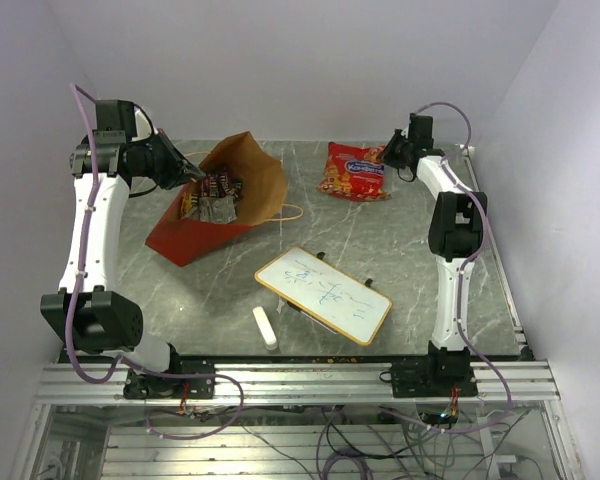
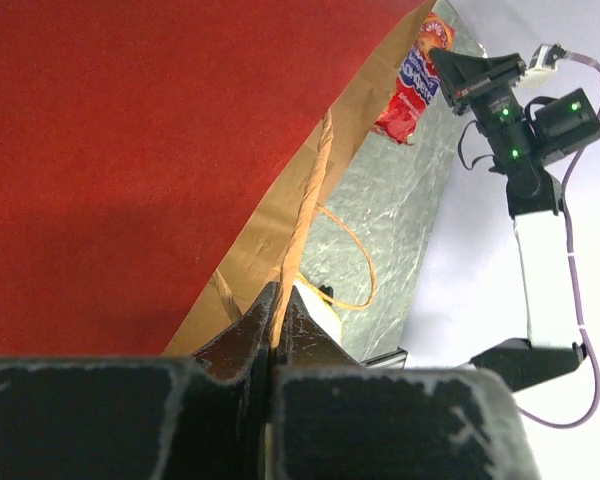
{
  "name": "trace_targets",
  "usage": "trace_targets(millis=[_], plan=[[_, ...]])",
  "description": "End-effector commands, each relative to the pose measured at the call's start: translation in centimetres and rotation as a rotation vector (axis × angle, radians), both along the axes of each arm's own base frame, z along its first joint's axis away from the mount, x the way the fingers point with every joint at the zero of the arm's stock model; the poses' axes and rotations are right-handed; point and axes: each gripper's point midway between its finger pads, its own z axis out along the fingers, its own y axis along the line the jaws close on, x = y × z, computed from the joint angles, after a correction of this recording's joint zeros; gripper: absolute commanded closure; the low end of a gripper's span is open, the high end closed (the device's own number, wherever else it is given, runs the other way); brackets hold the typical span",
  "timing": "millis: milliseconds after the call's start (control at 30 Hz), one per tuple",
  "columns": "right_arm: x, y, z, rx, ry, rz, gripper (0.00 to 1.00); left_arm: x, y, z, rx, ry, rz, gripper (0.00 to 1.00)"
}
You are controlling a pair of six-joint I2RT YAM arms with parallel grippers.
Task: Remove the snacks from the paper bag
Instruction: Place the snack at the center of the board, then adjust the paper bag at the center of the board.
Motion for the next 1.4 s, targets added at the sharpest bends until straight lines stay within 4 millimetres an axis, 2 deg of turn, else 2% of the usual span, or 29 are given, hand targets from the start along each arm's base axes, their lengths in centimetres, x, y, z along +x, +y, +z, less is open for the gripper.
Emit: trace_targets(millis=[0, 100, 167, 300, 367, 467, 533, 600, 633, 733, 800, 867, 967, 1033, 1167, 1367], plan=[[1.9, -2.7, 0.5, -0.168, -0.025, 0.000, 0.89, -0.6, 0.3, 1.3, 0.018, -0.031, -0.010, 0.93], [0.7, -4.7, 0.1, -0.242, 0.037, -0.068, 0.69, -0.9, 0.3, 1.3, 0.025, -0.031, -0.014, 0.93], [-0.3, -5.3, 0.6, -0.261, 0.058, -0.092, 0.56, -1.1, 0.2, 1.1, 0.021, -0.028, -0.020, 0.93], [-2.4, -6.0, 3.5, -0.286, 0.111, -0.150, 0.29, -1.3, -0.2, 0.7, 0.000, -0.020, -0.037, 0.93], [-3.7, -5.7, 5.1, -0.277, 0.139, -0.167, 0.22, -1.4, -0.3, 0.7, -0.002, -0.021, -0.045, 0.93], [-6.5, -4.3, 6.7, -0.253, 0.184, -0.166, 0.19, -1.5, -0.5, 0.6, -0.011, -0.015, -0.056, 0.93], [-8.9, -1.9, 7.4, -0.194, 0.211, -0.122, 0.19, -1.6, -0.5, 0.6, -0.014, -0.010, -0.059, 0.93], [-11.7, 1.6, 8.1, -0.120, 0.228, -0.054, 0.19, -1.7, -0.5, 0.3, -0.009, -0.003, -0.058, 0.93], [-13.4, 3.7, 9.1, -0.074, 0.222, -0.009, 0.19, -1.7, -0.5, 0.1, -0.011, 0.003, -0.058, 0.93], [-18.9, 9.9, 10.4, 0.053, 0.247, 0.110, 0.19, -1.8, -0.8, -0.6, -0.035, 0.030, -0.062, 0.93], [-23.3, 13.5, 10.3, 0.134, 0.303, 0.188, 0.19, -2.1, -1.0, -0.9, -0.049, 0.046, -0.065, 0.93], [-26.6, 15.6, 10.8, 0.236, 0.346, 0.232, 0.19, -2.3, -1.0, -1.1, -0.048, 0.057, -0.065, 0.93], [-30.1, 16.4, 11.9, 0.332, 0.382, 0.254, 0.19, -2.7, -1.1, -1.6, -0.048, 0.078, -0.067, 0.93], [-31.0, 15.9, 13.9, 0.333, 0.335, 0.262, 0.19, -2.9, -1.1, -1.8, -0.036, 0.087, -0.062, 0.93], [-30.1, 14.2, 16.3, 0.205, 0.200, 0.270, 0.18, -3.2, -1.3, -1.8, -0.039, 0.085, -0.062, 0.93], [-28.0, 17.0, 16.5, 0.237, 0.131, 0.402, 0.20, -3.7, -1.5, -2.2, -0.041, 0.091, -0.071, 0.93]])
